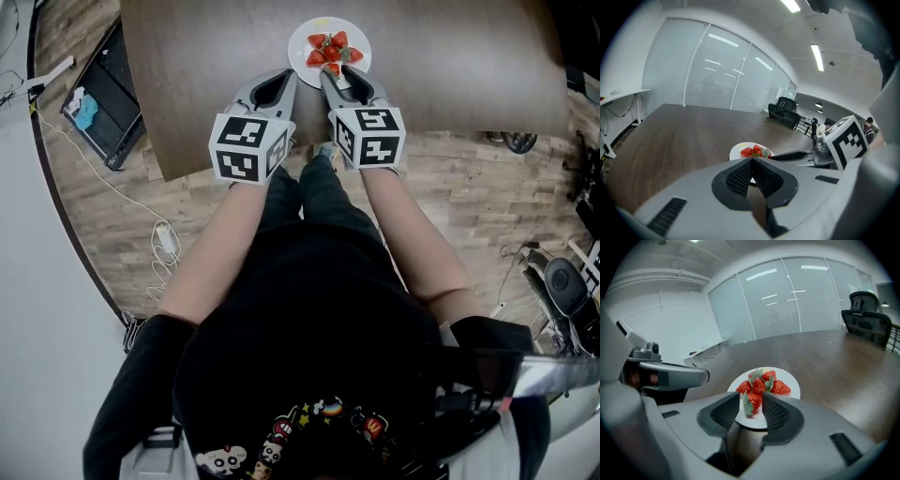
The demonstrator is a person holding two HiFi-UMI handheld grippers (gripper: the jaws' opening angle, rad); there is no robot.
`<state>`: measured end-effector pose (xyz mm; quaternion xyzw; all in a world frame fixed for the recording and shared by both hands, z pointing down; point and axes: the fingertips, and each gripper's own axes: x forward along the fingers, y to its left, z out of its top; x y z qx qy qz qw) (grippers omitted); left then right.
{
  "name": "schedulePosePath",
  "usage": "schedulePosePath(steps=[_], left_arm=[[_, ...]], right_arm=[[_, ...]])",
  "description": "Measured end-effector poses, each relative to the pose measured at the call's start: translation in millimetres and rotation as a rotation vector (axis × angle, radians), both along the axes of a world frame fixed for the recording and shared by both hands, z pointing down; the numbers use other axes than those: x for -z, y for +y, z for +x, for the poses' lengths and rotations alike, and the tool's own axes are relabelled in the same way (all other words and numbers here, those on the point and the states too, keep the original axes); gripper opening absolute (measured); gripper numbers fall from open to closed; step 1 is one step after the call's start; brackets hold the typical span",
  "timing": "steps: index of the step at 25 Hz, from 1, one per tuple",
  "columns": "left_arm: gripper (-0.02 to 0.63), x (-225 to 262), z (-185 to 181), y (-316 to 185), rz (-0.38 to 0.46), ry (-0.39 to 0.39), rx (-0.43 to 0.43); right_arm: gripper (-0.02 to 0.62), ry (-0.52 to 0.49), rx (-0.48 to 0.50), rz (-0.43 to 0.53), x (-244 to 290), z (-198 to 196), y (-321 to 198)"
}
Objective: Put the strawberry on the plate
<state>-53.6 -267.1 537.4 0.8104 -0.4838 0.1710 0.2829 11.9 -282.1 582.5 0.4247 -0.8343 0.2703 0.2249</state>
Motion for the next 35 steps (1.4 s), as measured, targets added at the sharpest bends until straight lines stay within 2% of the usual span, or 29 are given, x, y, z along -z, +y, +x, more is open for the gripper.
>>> schedulePosePath(steps=[14,15,17,25,35], left_arm=[[-0.012,27.0,8.4,0.7,0.062,-0.009,-0.029],[-0.012,29.6,8.9,0.1,0.068,-0.01,-0.031],[-0.012,35.0,10.0,-1.1,0.081,-0.012,-0.034],[-0.012,53.3,11.2,-5.4,0.12,-0.018,-0.042],[-0.012,60.7,-2.9,-10.2,0.157,-0.026,-0.012]], right_arm=[[0.135,-0.072,-0.074,0.116,54.2,14.2,5.7],[0.069,-0.067,-0.08,0.127,57.5,16.3,6.5],[0.006,-0.061,-0.093,0.144,63.6,19.9,8.5],[0.006,-0.076,-0.102,0.208,91.9,20.8,14.9],[0.006,-0.078,-0.179,0.323,127.6,41.5,2.1]])
